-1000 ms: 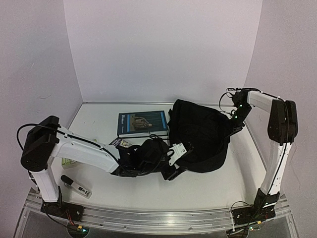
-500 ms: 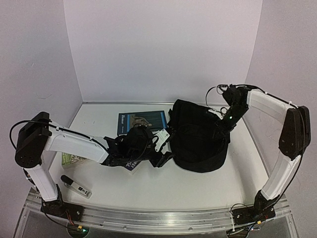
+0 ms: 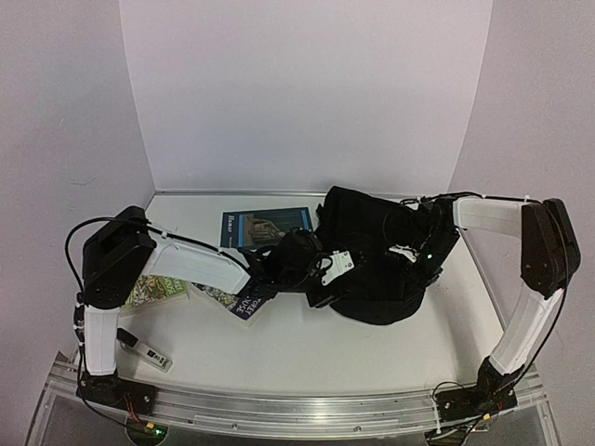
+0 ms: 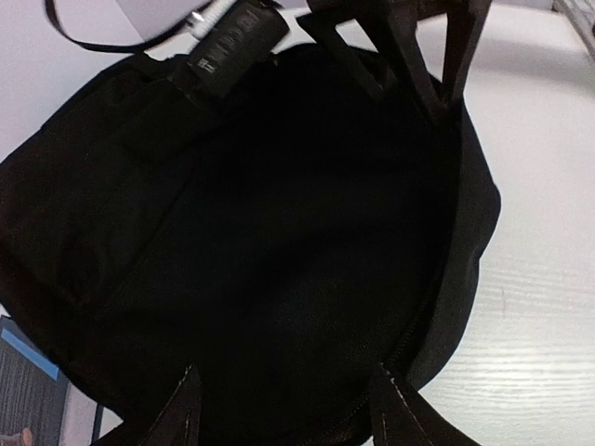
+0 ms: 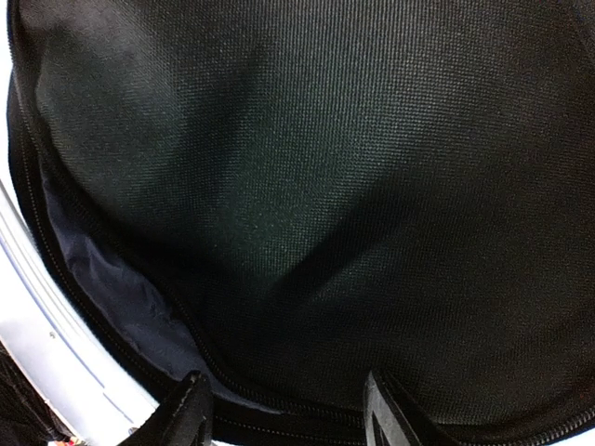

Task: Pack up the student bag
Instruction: Unzip the student bag at the center of the board.

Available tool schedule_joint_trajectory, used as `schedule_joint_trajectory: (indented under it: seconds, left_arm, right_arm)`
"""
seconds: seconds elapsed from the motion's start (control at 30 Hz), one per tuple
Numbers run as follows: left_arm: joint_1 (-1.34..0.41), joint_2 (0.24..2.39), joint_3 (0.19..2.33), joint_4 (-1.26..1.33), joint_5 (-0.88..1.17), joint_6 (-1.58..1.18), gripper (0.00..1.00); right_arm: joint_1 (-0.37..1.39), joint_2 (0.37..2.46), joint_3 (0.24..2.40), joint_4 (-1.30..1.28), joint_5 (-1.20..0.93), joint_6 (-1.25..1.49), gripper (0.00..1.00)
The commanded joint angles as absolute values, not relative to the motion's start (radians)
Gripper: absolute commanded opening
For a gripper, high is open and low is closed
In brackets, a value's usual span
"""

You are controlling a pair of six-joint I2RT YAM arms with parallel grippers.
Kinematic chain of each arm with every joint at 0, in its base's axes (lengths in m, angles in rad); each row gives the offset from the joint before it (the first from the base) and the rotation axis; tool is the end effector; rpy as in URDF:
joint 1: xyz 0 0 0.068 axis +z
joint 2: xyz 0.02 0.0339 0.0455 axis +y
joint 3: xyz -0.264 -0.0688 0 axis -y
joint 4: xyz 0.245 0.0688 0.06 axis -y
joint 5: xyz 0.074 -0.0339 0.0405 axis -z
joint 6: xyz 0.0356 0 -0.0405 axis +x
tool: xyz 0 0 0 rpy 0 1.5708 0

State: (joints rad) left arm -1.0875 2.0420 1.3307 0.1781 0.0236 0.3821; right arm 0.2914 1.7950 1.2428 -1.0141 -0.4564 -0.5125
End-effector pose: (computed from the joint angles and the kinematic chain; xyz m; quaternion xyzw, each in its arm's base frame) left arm 0.2125 -0.4068 0.1785 0.5865 0.6404 -0.1809 0.4617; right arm 0.3013 0.1067 0.1875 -0.3815 0.8962 0.2246 0.0271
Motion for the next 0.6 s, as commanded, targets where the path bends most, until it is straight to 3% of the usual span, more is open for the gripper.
schedule_joint_trajectory:
  seconds: [0.0, 0.4, 0.47, 0.57]
  left_arm:
    - [-1.09, 2.114, 1.427, 0.096, 0.046, 0.504, 0.63]
    - [-1.096, 2.25, 1.576, -0.125, 0.108, 0.596, 0.71]
    - [-1.095, 2.267, 1.594, -0.152, 0.112, 0.605, 0.66]
    - [-1.094, 2.277, 1.599, -0.161, 0.106, 0.615, 0.39]
  right_arm:
    - [0.302, 1.801, 1.212, -0.987, -0.427, -0.517, 0.59]
    - [0.336, 1.797, 1.153, -0.966, -0.412, -0.514, 0.69]
    - [0.336, 1.794, 1.148, -0.965, -0.413, -0.511, 0.7]
    - [0.336, 1.78, 1.144, -0.965, -0.425, -0.508, 0.7]
